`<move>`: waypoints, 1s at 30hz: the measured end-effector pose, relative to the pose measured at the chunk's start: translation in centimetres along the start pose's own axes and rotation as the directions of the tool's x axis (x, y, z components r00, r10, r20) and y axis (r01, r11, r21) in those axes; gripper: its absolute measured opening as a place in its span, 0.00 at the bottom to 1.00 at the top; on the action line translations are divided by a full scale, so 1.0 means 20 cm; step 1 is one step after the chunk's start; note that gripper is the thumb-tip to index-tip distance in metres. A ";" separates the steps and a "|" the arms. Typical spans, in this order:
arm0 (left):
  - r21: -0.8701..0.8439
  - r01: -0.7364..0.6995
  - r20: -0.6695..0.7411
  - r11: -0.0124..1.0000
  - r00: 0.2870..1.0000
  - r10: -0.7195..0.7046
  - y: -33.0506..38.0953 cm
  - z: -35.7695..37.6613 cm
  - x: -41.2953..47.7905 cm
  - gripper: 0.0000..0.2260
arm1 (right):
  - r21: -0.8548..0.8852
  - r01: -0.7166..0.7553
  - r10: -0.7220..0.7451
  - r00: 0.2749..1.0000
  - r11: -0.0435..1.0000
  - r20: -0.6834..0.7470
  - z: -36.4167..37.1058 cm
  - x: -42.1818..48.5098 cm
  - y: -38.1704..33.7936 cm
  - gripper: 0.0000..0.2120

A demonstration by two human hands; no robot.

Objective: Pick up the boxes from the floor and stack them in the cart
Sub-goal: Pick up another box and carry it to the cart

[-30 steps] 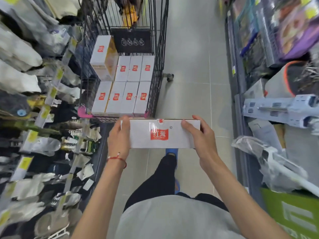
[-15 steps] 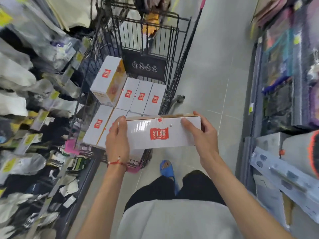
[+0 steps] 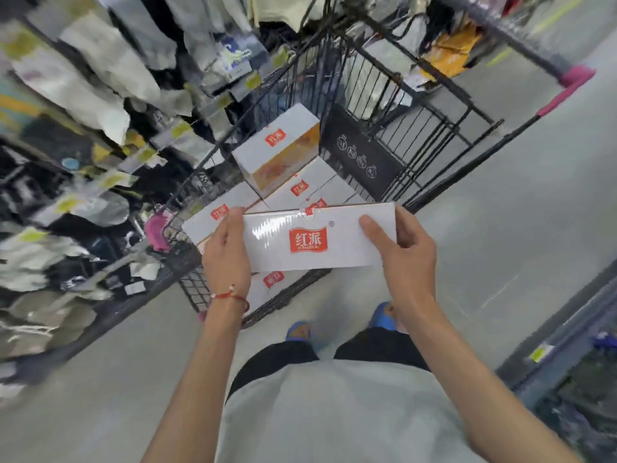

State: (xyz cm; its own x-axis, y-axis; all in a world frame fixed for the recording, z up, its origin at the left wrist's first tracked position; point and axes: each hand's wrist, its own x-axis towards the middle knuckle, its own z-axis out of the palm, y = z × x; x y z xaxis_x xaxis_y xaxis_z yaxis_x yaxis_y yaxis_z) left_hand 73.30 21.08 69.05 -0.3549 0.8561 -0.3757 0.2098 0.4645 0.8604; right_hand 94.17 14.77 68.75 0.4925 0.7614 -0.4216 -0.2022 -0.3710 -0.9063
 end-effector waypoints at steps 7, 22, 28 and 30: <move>-0.205 0.146 -0.138 0.968 0.975 -0.176 0.05 0.21 -0.16 0.10 | -0.179 0.050 -0.002 0.966 0.983 0.257 -0.07 0.40 -0.19 0.20; -0.317 0.380 -0.066 0.869 0.905 -0.420 0.00 0.46 0.38 0.40 | -0.445 -0.016 0.197 0.911 0.896 0.363 0.28 1.07 -0.17 0.31; -0.284 0.493 0.010 0.822 0.859 -0.512 0.00 0.54 0.63 0.29 | -0.543 -0.054 0.287 0.890 0.838 0.355 0.49 1.29 -0.13 0.20; -0.282 0.545 0.043 0.789 0.829 -0.557 -0.03 0.55 0.73 0.22 | -0.554 -0.052 0.302 0.879 0.831 0.370 0.55 1.34 -0.10 0.19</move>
State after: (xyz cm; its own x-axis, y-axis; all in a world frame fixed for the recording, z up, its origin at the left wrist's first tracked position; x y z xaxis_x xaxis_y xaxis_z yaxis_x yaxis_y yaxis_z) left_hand 78.12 35.72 59.24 -0.3718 0.4607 -0.8059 -0.2852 0.7695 0.5715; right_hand 98.45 41.87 58.97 0.0585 0.7537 -0.6546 0.2751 -0.6425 -0.7152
